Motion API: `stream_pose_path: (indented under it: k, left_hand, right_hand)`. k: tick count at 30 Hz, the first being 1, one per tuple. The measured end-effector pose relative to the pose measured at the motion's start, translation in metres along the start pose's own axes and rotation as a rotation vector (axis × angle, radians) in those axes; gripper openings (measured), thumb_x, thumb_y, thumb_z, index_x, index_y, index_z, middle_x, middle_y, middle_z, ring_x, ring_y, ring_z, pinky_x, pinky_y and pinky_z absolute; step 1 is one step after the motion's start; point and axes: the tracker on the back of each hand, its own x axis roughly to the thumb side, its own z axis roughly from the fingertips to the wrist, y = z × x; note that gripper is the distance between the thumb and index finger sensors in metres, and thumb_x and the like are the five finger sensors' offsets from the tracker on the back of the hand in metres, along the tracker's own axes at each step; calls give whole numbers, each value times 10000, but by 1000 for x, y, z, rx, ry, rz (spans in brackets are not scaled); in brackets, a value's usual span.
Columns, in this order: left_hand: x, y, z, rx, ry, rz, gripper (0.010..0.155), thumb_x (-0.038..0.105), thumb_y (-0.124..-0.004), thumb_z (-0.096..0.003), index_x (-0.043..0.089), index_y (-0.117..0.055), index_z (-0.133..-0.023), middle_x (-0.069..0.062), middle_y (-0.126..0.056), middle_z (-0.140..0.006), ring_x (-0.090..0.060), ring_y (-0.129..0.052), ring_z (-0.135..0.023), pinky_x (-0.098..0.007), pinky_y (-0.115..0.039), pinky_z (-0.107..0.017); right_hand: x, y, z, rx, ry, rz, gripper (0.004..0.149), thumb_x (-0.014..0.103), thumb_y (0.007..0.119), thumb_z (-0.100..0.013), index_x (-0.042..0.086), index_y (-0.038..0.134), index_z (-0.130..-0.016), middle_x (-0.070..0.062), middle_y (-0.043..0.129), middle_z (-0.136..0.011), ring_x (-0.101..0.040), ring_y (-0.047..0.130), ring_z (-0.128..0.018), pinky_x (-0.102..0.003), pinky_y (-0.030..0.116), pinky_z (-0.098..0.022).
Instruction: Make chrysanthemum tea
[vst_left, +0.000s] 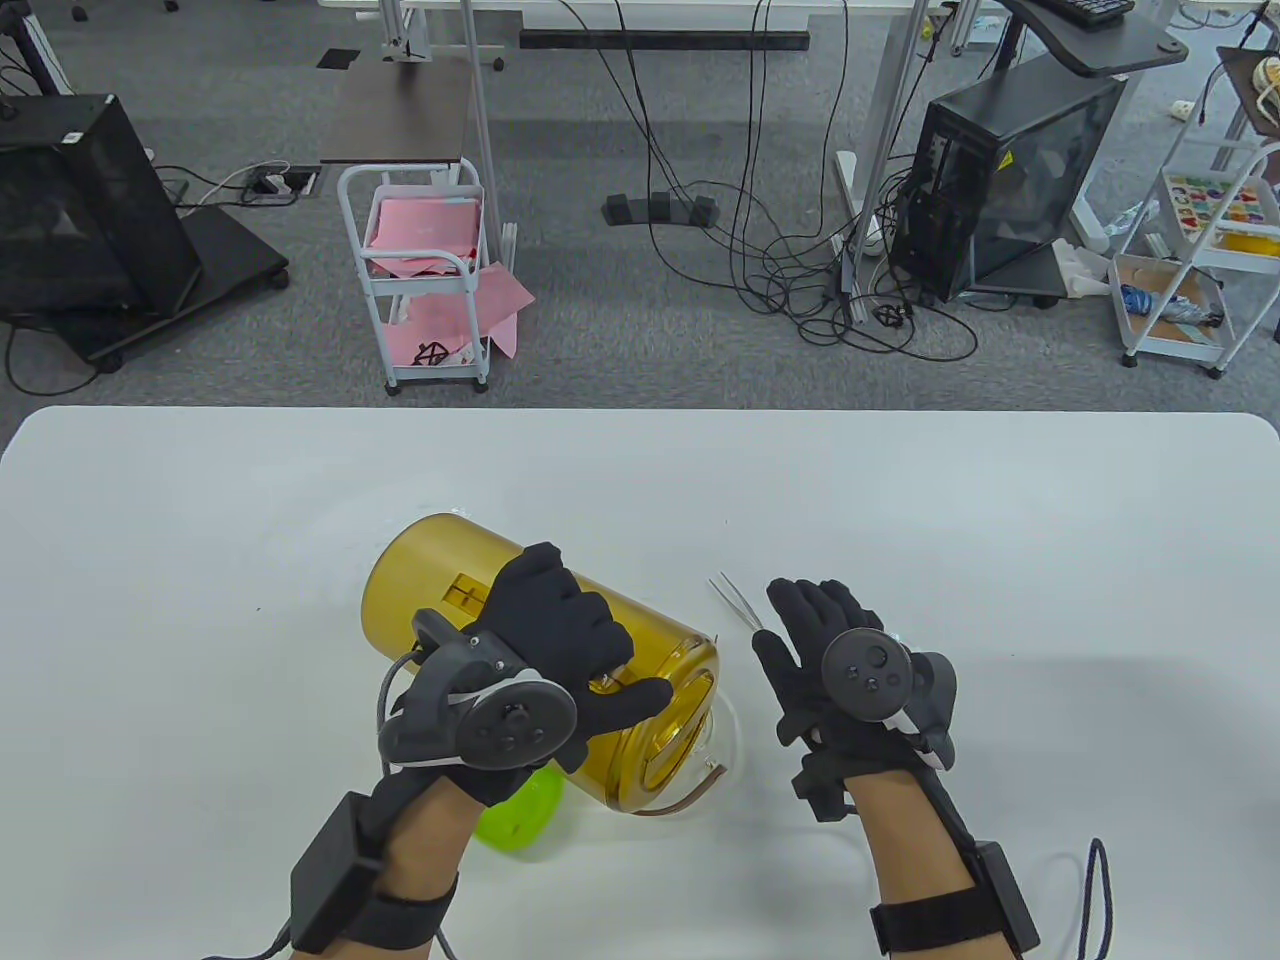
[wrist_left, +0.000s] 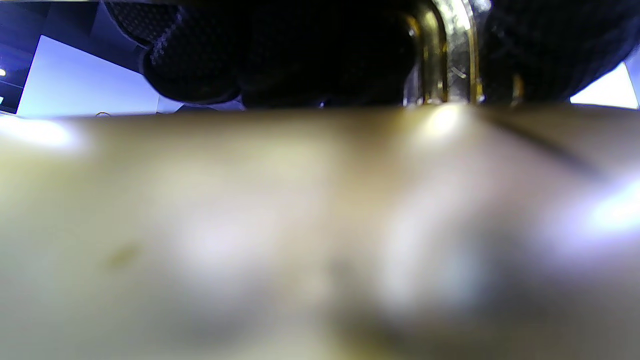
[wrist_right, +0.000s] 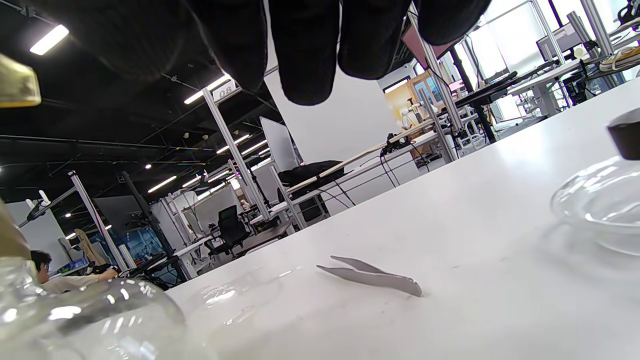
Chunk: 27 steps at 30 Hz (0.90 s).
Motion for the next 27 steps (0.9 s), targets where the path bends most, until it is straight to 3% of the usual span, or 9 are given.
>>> stream_pose_path:
  k: [27]
  left_hand:
    - [1,0,0,0,-3,-5,499,725,-888,-451,248,-1000,-546,-28,-1034,-483,-326,-931,-558,-685,-545,-757]
  right_hand:
    - [0,0,0,3,0,2,639,569,668,-553,267,623,-1114,-88,640,-1138,-448,577,-1090,-682,475,-716]
